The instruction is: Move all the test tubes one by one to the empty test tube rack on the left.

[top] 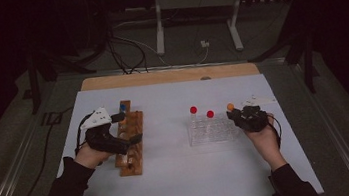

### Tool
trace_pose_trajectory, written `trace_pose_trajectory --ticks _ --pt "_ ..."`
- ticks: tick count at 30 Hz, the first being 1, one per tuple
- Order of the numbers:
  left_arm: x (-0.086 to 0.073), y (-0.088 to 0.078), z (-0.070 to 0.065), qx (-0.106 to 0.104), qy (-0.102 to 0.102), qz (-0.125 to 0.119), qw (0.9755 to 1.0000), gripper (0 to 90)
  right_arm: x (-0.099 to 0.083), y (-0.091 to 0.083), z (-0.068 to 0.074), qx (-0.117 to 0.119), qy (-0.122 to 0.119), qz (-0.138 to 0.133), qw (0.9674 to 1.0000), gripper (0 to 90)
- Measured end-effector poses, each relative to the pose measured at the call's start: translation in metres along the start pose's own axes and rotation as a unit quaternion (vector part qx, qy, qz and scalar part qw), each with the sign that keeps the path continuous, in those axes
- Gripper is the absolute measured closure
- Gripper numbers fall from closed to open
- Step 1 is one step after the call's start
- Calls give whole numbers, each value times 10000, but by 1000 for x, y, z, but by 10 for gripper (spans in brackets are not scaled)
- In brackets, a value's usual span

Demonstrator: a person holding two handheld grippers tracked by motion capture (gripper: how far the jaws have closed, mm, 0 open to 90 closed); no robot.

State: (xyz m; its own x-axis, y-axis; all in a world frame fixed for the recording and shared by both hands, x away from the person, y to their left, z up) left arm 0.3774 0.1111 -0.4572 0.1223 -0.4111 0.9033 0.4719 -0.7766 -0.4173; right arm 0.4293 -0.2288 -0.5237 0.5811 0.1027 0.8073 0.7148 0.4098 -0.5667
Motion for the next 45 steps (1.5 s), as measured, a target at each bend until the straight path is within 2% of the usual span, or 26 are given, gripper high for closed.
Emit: trace_pose_trajectory --ticks 9,18,25,30,34,41,45 --pt "0 0 0 14 8 -1 10000 11 12 -16 4 -73 -169 -268 9995 747" --pt "2 -2 -1 -11 17 -32 10000 12 33 -47 13 -87 -321 -642 9974 747" --pt "5 -3 -3 -41 24 -83 10000 11 44 -70 28 38 -452 -829 9955 747" --pt "8 -3 -6 -82 61 -109 9999 12 48 -83 44 257 -605 -711 9953 747" --pt "10 -3 -9 -110 85 -119 9998 12 44 -87 62 561 -700 -581 9943 747" --pt "13 -1 -15 -213 88 -157 9996 12 28 -74 95 975 -957 -248 9903 747" --pt "17 -1 -18 -273 79 -218 9994 12 17 -63 115 1234 -1064 -76 9866 747"
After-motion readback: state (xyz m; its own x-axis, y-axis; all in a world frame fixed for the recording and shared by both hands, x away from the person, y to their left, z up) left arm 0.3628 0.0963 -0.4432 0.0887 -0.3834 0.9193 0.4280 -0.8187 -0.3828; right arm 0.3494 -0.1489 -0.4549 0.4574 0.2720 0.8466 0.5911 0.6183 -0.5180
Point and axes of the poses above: each handheld gripper's, and its own axes: y roughly forward along the jaws, x roughly out of its top, z roughly to its left, the point moved 10 cm from there along y, roughly forward along the jaws, and after that the axes turned 11 degrees about y, right-handed, at the moved point
